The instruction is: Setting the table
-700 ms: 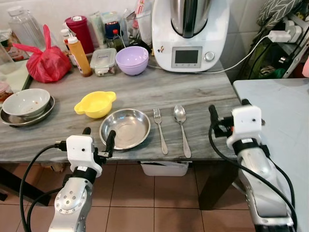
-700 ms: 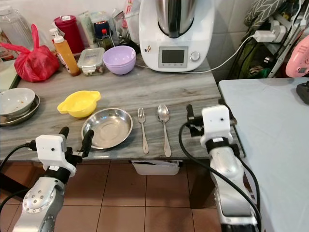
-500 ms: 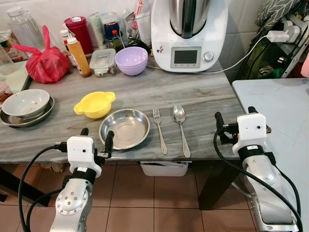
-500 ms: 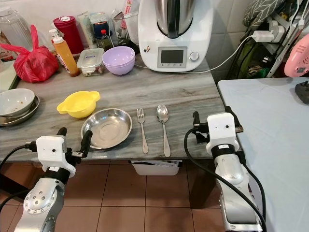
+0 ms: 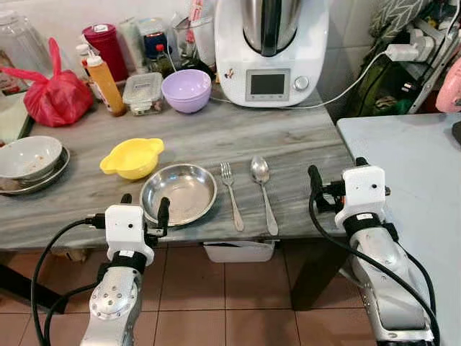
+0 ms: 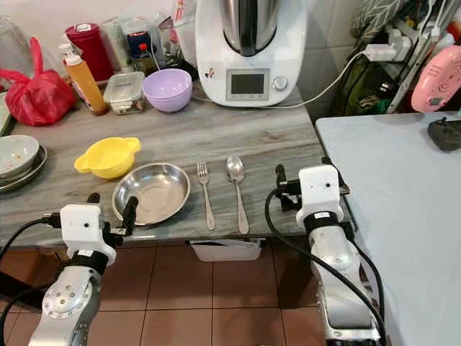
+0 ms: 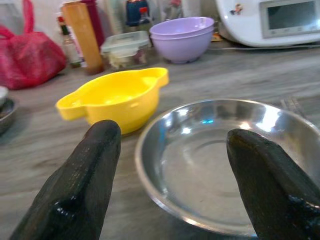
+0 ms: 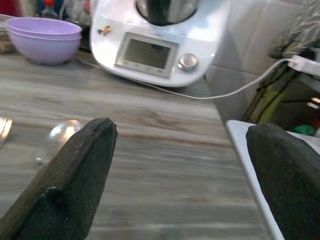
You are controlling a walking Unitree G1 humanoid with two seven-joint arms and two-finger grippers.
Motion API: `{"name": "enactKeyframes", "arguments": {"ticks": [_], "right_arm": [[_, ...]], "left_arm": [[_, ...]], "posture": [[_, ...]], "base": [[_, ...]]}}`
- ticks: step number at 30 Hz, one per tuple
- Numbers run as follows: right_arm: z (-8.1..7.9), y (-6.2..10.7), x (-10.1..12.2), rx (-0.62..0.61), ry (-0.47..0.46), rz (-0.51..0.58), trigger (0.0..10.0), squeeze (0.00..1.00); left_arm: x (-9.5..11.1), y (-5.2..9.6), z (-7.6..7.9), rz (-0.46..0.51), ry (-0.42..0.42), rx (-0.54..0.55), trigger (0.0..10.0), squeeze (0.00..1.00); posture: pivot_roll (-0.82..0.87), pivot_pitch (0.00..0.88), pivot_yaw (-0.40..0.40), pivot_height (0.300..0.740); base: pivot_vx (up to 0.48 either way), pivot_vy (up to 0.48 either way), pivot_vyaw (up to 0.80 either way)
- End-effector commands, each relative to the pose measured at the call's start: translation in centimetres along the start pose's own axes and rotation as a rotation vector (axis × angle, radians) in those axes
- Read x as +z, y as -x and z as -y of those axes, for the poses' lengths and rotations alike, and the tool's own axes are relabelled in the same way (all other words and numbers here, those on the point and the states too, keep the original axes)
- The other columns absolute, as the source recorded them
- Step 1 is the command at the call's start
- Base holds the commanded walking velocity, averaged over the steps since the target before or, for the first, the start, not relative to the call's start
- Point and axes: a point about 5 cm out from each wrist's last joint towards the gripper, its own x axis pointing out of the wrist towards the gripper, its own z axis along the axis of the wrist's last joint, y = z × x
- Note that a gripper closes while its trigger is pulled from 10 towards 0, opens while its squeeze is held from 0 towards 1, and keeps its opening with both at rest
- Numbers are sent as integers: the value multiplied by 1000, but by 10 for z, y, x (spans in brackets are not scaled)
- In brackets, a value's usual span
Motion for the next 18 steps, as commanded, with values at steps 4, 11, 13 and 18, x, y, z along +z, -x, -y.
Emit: {"name": "enactKeyframes", "arguments": {"ticks": [4, 11, 13, 18], "right_arm": [[-7, -2, 1, 35, -26, 0, 10000, 0], [-17, 2, 0, 100, -87, -5, 10000, 0], [-18, 5, -2, 108, -88, -9, 10000, 0], [-18, 6, -5, 116, -92, -20, 10000, 0]], "left_arm": [[-4, 1, -5, -19, -19, 21, 10000, 0], [-7, 4, -8, -39, -36, 47, 10000, 0], [-9, 6, -10, -49, -39, 50, 10000, 0], [-13, 11, -13, -66, -48, 48, 10000, 0]], "posture": [[-119, 54, 64, 740], [-112, 58, 65, 740], [-111, 59, 67, 740], [-111, 62, 69, 740]], "base": [[0, 0, 0], [-207, 0, 0], [-347, 0, 0], [-355, 0, 0]]}}
